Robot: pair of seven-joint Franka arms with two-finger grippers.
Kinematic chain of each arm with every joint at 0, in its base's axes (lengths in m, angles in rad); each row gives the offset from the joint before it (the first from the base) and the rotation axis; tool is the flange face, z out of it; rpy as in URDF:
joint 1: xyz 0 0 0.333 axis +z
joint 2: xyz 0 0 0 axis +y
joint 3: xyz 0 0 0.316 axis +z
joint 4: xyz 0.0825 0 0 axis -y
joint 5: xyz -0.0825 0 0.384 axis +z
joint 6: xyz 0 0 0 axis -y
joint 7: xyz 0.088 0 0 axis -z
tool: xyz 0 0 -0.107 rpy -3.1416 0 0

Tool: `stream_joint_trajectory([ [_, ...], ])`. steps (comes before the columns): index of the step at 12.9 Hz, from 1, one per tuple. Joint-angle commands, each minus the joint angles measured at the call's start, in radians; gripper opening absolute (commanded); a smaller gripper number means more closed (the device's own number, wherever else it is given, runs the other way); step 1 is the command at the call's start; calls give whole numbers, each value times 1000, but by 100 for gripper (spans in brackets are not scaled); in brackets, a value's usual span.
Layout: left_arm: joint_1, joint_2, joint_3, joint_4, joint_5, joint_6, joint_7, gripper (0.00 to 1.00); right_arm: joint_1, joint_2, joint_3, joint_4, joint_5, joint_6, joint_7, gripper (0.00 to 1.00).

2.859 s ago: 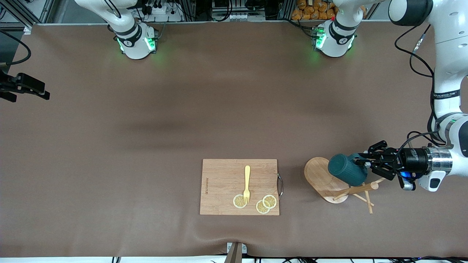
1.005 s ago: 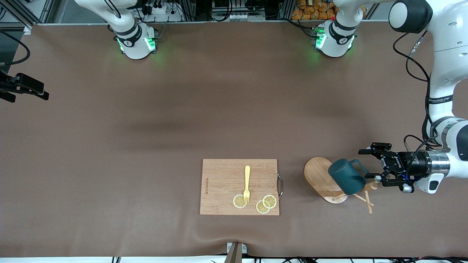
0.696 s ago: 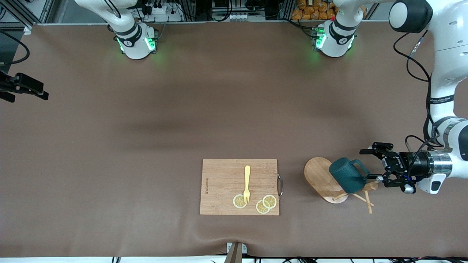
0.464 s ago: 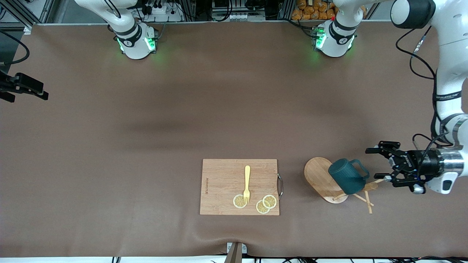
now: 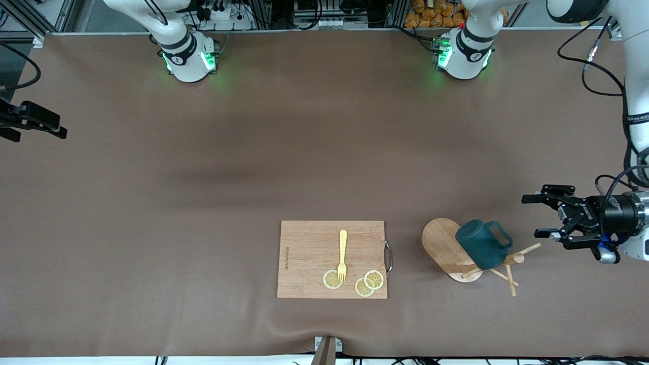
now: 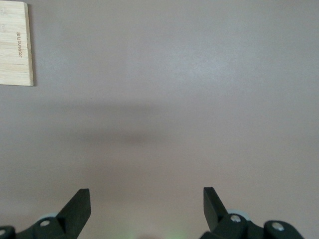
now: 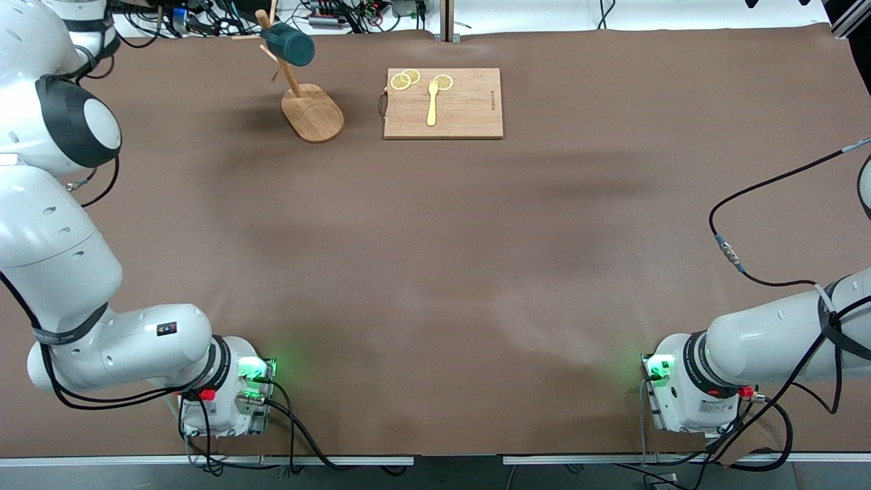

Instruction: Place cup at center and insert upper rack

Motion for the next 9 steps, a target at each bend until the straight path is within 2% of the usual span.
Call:
stream_joint_trajectory([
  [1,4,-80,1,-22,86,-7,2,100,-10,2,4,28,6,-6,12,100],
  [5,3,-181,-5,-22,263,-7,5,100,-26,2,4,43,8,-14,11,100],
  [9,1,-224,-5,-20,318,-7,8,100,-24,-1,5,43,11,-17,11,100],
])
